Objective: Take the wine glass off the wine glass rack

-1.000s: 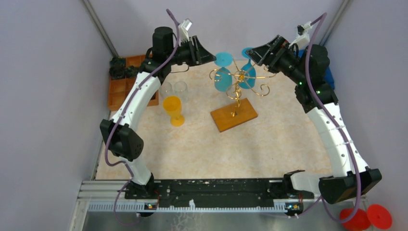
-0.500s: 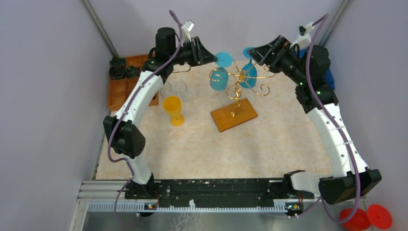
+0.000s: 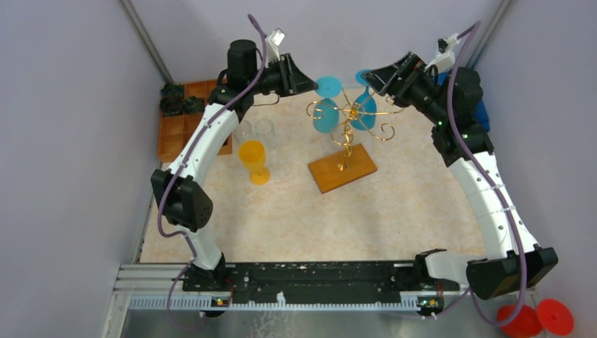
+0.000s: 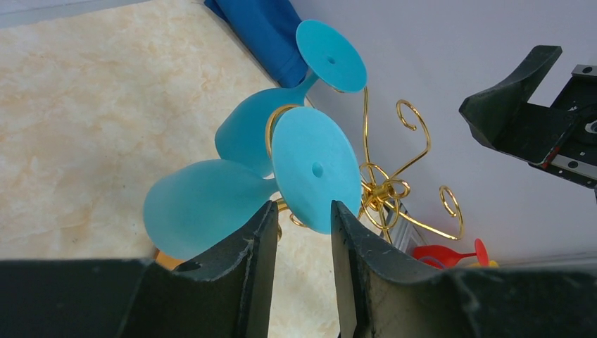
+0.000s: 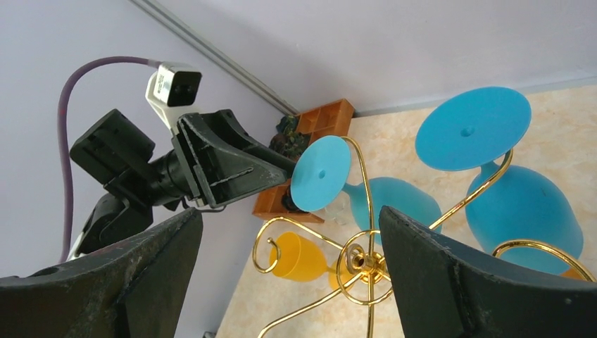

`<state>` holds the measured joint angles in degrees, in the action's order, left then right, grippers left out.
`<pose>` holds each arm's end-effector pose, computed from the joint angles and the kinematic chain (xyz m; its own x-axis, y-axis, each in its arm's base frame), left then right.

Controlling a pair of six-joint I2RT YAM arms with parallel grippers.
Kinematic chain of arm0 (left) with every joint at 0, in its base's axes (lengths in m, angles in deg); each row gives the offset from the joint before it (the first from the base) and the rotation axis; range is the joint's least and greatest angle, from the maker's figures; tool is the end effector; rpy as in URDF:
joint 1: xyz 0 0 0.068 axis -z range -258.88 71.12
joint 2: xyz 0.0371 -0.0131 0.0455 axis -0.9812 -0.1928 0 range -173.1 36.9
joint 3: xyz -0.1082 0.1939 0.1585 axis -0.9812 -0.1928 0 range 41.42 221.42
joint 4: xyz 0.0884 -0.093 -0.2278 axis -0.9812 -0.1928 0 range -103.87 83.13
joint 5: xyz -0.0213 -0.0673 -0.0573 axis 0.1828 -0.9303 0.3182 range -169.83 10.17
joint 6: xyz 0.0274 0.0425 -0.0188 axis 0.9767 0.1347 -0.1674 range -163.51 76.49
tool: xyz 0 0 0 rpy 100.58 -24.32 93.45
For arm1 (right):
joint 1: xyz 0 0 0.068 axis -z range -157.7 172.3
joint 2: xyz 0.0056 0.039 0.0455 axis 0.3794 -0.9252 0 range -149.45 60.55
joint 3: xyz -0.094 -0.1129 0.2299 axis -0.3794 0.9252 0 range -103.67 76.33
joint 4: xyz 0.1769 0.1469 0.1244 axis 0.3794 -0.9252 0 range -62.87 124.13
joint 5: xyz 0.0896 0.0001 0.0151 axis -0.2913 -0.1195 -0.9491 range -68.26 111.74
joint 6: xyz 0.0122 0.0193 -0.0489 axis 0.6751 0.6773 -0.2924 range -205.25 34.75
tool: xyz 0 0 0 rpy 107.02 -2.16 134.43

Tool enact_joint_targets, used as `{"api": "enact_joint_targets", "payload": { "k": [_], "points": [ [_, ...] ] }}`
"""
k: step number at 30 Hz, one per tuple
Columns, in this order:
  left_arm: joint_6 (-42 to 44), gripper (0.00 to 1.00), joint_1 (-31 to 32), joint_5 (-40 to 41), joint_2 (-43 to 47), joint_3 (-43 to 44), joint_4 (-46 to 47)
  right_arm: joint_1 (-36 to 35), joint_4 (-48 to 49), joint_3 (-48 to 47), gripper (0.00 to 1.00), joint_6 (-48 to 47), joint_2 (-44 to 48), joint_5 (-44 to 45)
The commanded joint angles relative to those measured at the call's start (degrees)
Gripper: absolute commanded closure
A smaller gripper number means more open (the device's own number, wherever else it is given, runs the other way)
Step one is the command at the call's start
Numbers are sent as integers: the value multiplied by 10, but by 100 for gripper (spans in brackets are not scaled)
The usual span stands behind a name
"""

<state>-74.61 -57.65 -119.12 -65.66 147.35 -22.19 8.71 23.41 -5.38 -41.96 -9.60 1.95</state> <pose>0.3814 -0.1723 0.4244 -0.6082 -0.1925 -0.7701 0.6349 0.4645 -0.6174 0.2555 0.0742 0.4712 -0.3669 0.5751 -0.7312 -0.4102 0.6054 0.6820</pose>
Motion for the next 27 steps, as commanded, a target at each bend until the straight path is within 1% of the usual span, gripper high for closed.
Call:
{"api": "enact_joint_targets", "payload": {
  "k": [1,4,11,14,18,24,27],
  "points": [
    [-5,60,3,-23,-10,4,21,6,33,6,6,4,19,3],
    [-5,58,4,-28,-15,3,20,7,35,7,6,6,19,1],
    [-11,58,3,-34,-25,4,28,10,38,8,7,10,20,2],
    [-12,63,3,-35,-24,4,31,11,42,12,7,12,21,2],
    [-21,76,4,-46,-26,3,38,12,52,23,7,19,23,1],
    [-70,81,3,-89,-31,9,60,13,58,31,7,26,27,-2],
    [-84,83,4,-102,-42,35,34,14,62,39,7,29,34,-3]
  ]
}}
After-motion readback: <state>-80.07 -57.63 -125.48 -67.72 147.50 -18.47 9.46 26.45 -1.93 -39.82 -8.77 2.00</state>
